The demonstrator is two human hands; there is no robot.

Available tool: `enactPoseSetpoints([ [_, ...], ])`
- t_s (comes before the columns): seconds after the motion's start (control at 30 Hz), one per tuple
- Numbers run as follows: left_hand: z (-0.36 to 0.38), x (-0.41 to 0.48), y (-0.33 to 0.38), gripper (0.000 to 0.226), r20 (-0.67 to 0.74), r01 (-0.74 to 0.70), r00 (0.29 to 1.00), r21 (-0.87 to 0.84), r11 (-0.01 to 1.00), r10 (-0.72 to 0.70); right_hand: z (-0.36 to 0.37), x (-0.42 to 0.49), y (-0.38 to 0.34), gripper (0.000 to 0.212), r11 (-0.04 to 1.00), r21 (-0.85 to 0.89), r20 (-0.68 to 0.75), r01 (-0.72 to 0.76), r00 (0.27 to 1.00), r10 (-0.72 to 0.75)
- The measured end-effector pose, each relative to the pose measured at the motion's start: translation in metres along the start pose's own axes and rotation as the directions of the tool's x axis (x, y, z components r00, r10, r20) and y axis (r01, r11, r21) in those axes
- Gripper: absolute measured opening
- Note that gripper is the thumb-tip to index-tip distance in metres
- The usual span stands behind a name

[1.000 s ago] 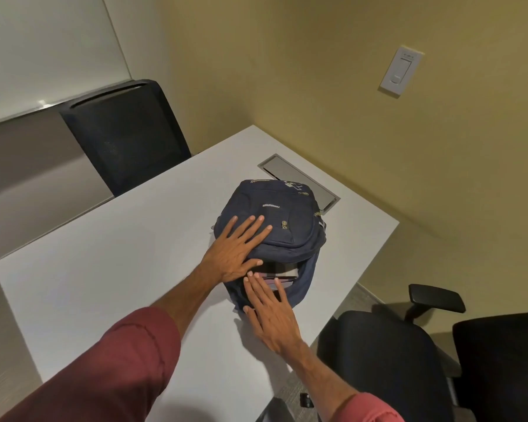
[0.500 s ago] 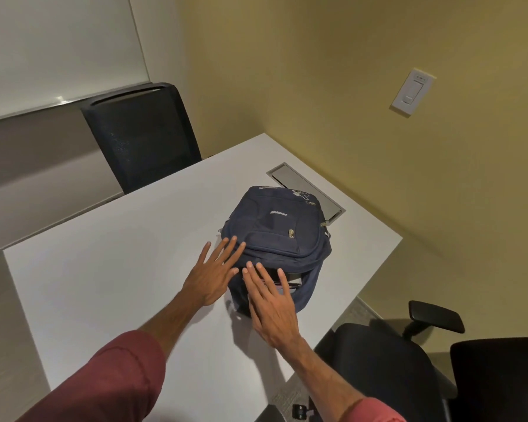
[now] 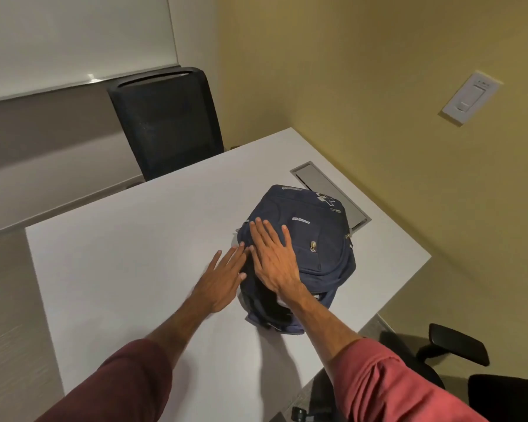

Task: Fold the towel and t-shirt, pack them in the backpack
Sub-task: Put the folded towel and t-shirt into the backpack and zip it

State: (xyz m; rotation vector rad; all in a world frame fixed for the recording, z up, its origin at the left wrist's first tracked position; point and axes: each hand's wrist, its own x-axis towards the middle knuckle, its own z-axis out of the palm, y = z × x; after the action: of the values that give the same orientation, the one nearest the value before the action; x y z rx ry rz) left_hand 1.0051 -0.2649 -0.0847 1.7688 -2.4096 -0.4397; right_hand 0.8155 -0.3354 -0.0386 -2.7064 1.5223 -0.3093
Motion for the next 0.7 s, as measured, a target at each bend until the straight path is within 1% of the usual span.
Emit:
enactPoseSetpoints([
  [0.1, 0.006, 0.009, -0.02, 0.074, 0.004, 0.091, 0.996, 0.029, 0.995, -0.091, 0.014, 0.015, 0.005, 0.061, 1.0, -0.006, 0.059, -0.004, 0.998, 0.004],
  [0.27, 0.014, 0.037, -0.047, 0.096, 0.023, 0.249, 0.968, -0.003, 0.969, -0.248, 0.041, 0.039, 0.012, 0.064, 1.0, -0.012, 0.169, 0.01, 0.986, -0.008],
  [0.37, 0.013, 0.067, -0.063, 0.101, 0.064, 0.294, 0.954, -0.03, 0.955, -0.292, 0.05, 0.055, 0.013, 0.063, 1.0, -0.01, 0.202, 0.02, 0.979, -0.017],
  [0.47, 0.015, 0.102, -0.08, 0.085, 0.094, 0.331, 0.94, -0.02, 0.943, -0.328, 0.058, 0.07, 0.014, 0.063, 1.0, 0.004, 0.214, 0.011, 0.977, -0.012],
  [0.5, 0.016, 0.113, -0.085, 0.083, 0.104, 0.331, 0.939, -0.02, 0.944, -0.327, 0.062, 0.074, 0.015, 0.063, 1.0, 0.001, 0.205, 0.011, 0.979, -0.011],
  [0.57, 0.02, 0.13, -0.092, 0.083, 0.091, 0.279, 0.957, -0.015, 0.96, -0.276, 0.069, 0.079, 0.017, 0.063, 1.0, -0.008, 0.188, 0.016, 0.982, -0.014],
  [0.6, 0.023, 0.136, -0.094, 0.079, 0.078, 0.25, 0.965, -0.004, 0.968, -0.249, 0.072, 0.08, 0.018, 0.062, 1.0, -0.01, 0.178, 0.019, 0.984, -0.017],
  [0.63, 0.028, 0.142, -0.095, 0.07, 0.08, 0.236, 0.969, 0.008, 0.972, -0.236, 0.074, 0.079, 0.02, 0.062, 1.0, -0.01, 0.169, 0.025, 0.985, -0.023],
  [0.67, 0.032, 0.147, -0.097, 0.063, 0.101, 0.225, 0.969, 0.028, 0.974, -0.226, 0.077, 0.078, 0.02, 0.062, 0.999, -0.009, 0.162, 0.032, 0.986, -0.03],
  [0.7, 0.037, 0.151, -0.099, 0.066, 0.114, 0.213, 0.969, 0.055, 0.976, -0.218, 0.079, 0.076, 0.02, 0.063, 0.999, -0.008, 0.158, 0.04, 0.987, -0.038],
])
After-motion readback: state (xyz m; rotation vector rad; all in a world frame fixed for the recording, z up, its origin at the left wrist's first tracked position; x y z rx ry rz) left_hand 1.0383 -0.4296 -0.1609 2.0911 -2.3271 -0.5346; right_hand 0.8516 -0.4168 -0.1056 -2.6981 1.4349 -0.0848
